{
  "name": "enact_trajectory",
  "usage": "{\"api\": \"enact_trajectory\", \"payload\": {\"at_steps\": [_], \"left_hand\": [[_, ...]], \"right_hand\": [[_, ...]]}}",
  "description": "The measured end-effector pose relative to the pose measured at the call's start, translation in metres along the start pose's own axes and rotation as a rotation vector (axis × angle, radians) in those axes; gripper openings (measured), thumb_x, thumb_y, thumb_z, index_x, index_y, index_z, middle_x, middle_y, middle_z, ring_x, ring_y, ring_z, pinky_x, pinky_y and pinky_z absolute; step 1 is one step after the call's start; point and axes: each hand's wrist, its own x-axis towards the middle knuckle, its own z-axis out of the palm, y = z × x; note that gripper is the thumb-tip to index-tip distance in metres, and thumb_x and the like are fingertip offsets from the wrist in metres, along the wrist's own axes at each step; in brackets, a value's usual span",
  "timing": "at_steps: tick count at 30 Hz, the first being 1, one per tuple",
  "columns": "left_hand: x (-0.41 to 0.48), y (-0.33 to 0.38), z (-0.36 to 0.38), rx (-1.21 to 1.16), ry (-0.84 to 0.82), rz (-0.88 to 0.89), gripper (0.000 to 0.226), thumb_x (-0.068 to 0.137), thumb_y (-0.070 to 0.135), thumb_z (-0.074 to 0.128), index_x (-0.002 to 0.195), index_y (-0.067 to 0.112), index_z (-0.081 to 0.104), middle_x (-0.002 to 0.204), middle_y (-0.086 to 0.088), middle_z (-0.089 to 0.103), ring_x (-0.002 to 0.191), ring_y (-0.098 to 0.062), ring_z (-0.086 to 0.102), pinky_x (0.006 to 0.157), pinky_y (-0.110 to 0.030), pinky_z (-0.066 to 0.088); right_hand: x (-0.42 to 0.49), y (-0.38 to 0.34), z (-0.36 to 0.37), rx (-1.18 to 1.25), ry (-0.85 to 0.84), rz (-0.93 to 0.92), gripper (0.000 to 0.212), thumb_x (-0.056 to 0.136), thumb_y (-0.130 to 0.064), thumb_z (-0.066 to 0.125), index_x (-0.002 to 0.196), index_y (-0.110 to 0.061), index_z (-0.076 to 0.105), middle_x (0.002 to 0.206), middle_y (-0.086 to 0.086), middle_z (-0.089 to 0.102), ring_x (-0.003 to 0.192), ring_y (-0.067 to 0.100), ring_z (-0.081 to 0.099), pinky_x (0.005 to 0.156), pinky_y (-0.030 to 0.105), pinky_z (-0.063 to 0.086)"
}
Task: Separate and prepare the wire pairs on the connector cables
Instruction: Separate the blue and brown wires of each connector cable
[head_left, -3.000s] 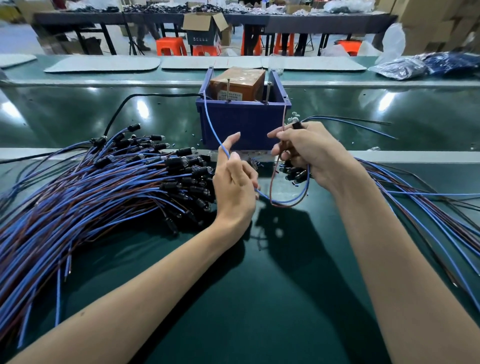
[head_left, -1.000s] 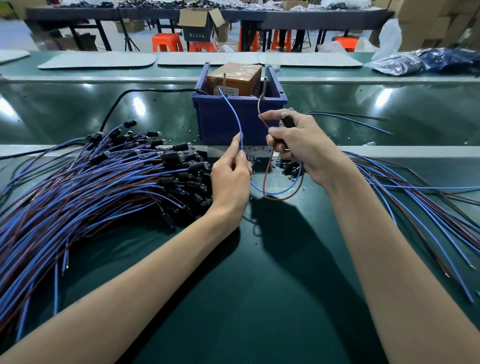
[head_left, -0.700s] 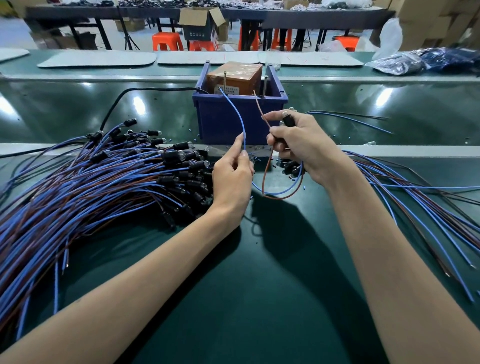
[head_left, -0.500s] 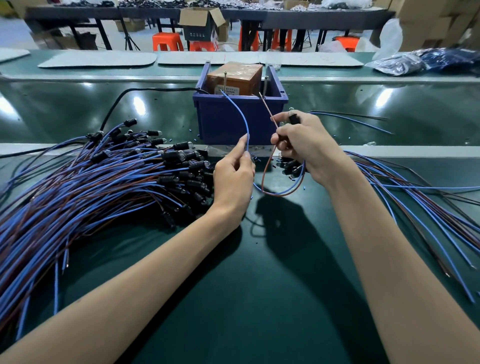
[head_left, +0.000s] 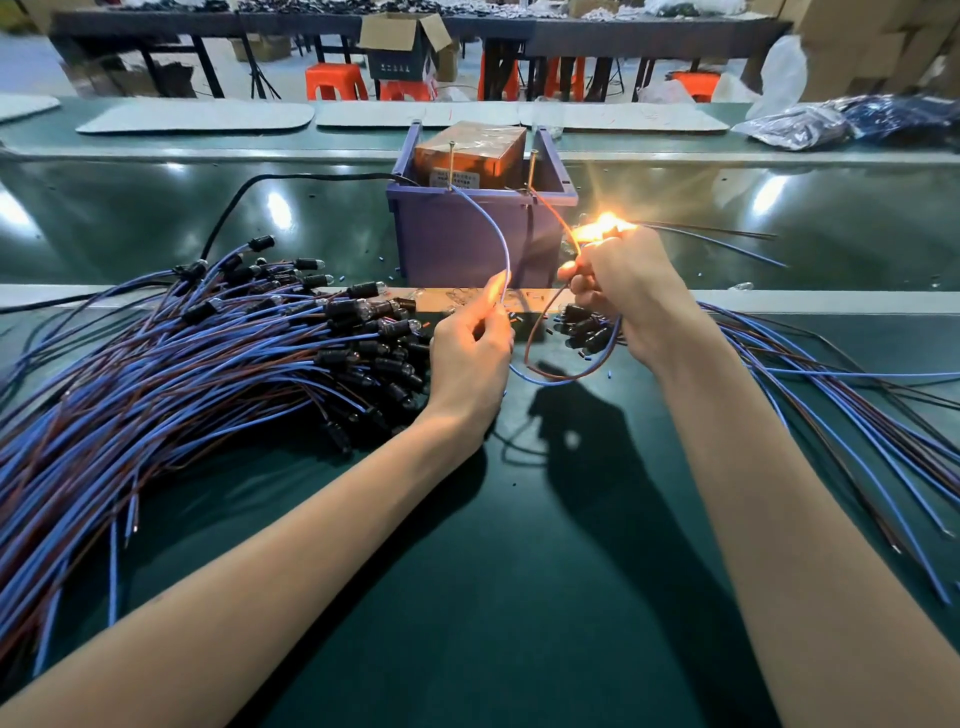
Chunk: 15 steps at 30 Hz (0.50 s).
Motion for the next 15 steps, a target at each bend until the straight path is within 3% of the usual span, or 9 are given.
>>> {"api": "enact_trajectory", "payload": {"at_steps": [5,8,12,15], "left_hand": [[0.0,-0.001,-0.001,0.02,-0.021,-0.02,0.039,0.098,0.007,0.042,0.134,0.017,0.055,0.048,0.017,0.042,0.05,-0.001,0.034,0.052,-0.012,0.033],[-0.003,0.005,0.0,0.04,-0.012,-0.014,0.04,0.099,0.015,0.042,0.138,0.021,0.05,0.051,0.017,0.049,0.052,0.0,0.041,0.063,-0.018,0.04],[-0.012,0.012,0.002,0.182,-0.045,0.052,0.073,0.092,0.035,0.05,0.153,0.025,0.011,0.066,0.015,0.063,0.064,-0.003,0.055,0.081,-0.036,0.048],[-0.017,0.012,0.003,0.353,-0.037,0.149,0.092,0.087,0.012,0.052,0.15,0.032,-0.011,0.084,0.009,0.069,0.072,-0.011,0.062,0.081,-0.033,0.05]], "right_hand": [[-0.001,-0.001,-0.001,-0.024,-0.026,0.013,0.031,0.087,0.011,0.033,0.079,-0.017,0.043,0.065,0.009,0.055,0.037,0.003,0.044,0.037,0.013,0.034],[-0.007,-0.004,-0.003,-0.077,-0.137,0.002,0.025,0.09,0.007,0.038,0.089,-0.014,0.053,0.063,0.005,0.064,0.04,0.004,0.049,0.039,0.013,0.038],[-0.017,-0.01,-0.011,-0.231,-0.418,0.011,0.017,0.099,-0.015,0.047,0.106,-0.013,0.063,0.07,0.0,0.074,0.052,0.01,0.065,0.043,0.013,0.044],[-0.015,-0.016,-0.013,-0.461,-0.392,-0.007,0.021,0.101,-0.03,0.044,0.099,-0.016,0.059,0.073,0.0,0.075,0.064,0.011,0.069,0.056,0.017,0.05]]}}
